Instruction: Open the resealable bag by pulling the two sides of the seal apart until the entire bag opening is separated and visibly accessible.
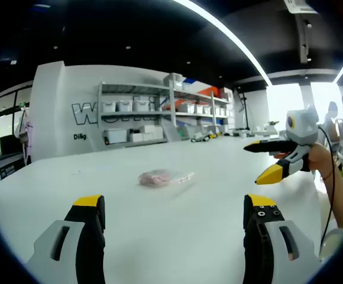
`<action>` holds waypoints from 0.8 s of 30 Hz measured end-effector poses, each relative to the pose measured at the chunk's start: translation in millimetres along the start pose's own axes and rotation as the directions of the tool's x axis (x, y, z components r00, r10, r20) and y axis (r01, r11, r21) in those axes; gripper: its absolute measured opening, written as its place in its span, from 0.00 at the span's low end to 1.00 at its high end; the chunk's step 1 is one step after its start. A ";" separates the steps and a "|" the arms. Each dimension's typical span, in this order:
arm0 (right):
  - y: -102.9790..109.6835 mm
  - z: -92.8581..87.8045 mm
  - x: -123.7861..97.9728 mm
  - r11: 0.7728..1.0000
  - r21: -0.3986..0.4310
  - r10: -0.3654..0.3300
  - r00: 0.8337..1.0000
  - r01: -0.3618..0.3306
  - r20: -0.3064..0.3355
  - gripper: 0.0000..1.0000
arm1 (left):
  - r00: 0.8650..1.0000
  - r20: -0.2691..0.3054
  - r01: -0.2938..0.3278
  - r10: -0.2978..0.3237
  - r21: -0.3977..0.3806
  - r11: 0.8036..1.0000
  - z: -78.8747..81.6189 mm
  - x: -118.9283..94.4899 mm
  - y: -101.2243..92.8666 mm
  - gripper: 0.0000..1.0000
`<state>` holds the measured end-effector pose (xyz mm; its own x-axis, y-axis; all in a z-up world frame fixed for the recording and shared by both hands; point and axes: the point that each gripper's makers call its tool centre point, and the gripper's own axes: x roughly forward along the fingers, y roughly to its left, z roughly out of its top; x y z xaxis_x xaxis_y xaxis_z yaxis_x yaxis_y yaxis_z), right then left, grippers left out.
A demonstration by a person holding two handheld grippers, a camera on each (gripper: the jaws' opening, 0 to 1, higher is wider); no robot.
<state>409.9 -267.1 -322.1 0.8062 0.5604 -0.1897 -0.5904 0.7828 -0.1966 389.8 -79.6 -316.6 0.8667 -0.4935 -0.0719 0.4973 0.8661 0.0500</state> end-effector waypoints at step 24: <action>2.3 -3.7 3.7 1.000 0.004 0.022 1.000 -0.022 -0.010 1.00 | 1.000 0.008 -0.008 0.008 0.000 1.000 4.4 -0.8 4.0 0.97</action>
<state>411.4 -264.2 -326.8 0.7925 0.5749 -0.2036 -0.6079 0.7713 -0.1885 391.2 -76.1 -311.9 0.8712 -0.4869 -0.0635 0.4900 0.8703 0.0502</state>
